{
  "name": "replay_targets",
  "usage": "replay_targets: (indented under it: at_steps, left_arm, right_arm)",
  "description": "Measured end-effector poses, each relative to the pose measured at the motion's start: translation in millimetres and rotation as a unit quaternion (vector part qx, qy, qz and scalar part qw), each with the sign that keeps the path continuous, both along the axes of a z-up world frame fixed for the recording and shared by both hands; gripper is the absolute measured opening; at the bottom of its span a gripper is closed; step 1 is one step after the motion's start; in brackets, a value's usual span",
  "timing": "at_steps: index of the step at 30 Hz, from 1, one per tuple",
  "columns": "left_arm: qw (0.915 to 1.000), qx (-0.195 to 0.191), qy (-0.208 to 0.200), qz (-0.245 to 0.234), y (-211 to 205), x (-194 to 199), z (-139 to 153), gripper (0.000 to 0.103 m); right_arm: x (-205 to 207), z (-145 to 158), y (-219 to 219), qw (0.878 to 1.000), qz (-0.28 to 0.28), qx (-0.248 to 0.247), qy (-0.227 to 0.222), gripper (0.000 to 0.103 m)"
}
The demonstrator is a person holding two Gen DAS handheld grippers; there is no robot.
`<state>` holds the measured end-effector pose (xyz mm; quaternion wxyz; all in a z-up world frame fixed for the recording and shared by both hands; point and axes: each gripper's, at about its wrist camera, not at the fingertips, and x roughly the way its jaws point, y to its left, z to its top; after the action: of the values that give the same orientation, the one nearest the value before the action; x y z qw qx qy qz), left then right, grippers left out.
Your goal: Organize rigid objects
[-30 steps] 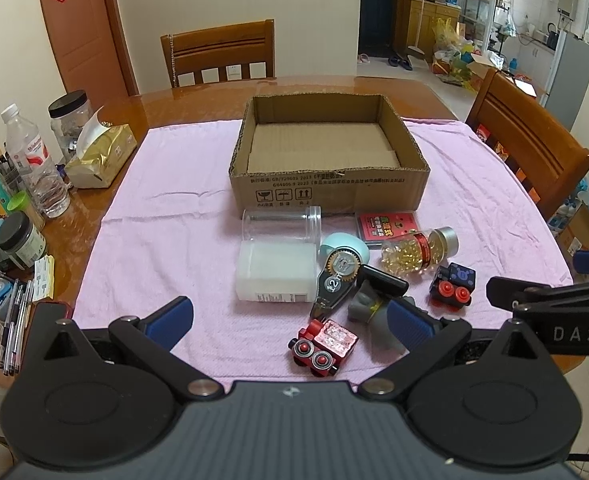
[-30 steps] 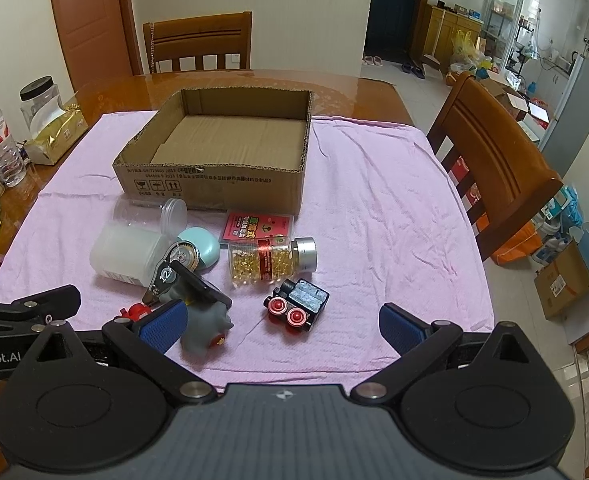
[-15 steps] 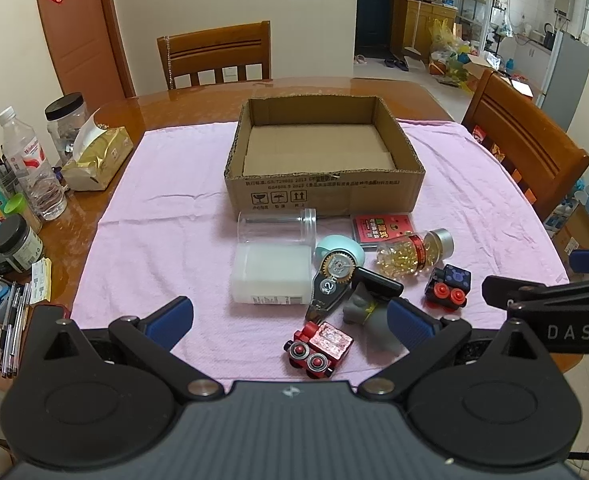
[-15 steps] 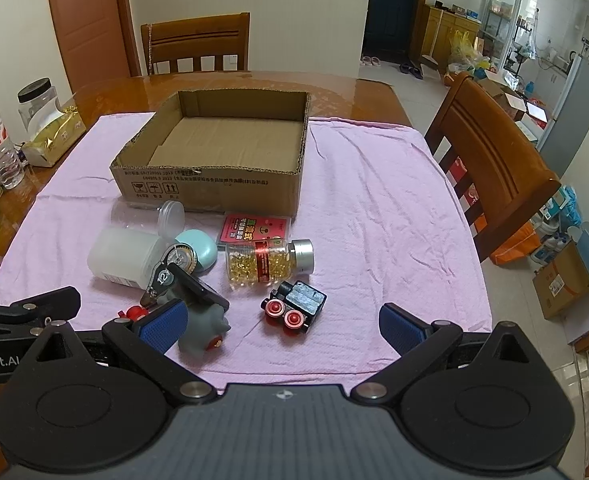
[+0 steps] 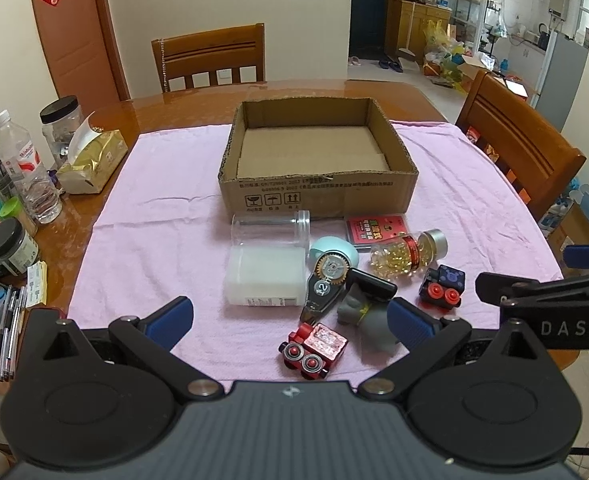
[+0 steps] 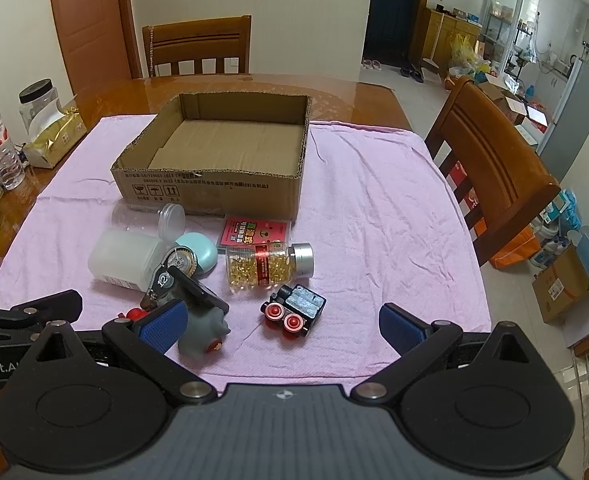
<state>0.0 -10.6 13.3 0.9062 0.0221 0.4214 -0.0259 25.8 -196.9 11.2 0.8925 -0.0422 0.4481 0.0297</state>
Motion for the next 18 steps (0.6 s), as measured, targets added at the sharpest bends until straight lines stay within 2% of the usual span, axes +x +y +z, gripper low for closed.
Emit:
replay_targets:
  at_steps: [12,18]
  left_arm:
    - [0.9994,-0.03,-0.007,-0.015,0.8,-0.3,-1.0,0.102]
    - [0.9993,-0.011,-0.018,-0.032,-1.9,-0.6,0.3,0.102]
  right_arm:
    - [0.7,0.0,-5.2,1.0,0.022,0.004,-0.017,0.103]
    - [2.3,-1.9,-7.4,0.998,0.046,0.012,-0.028,0.103]
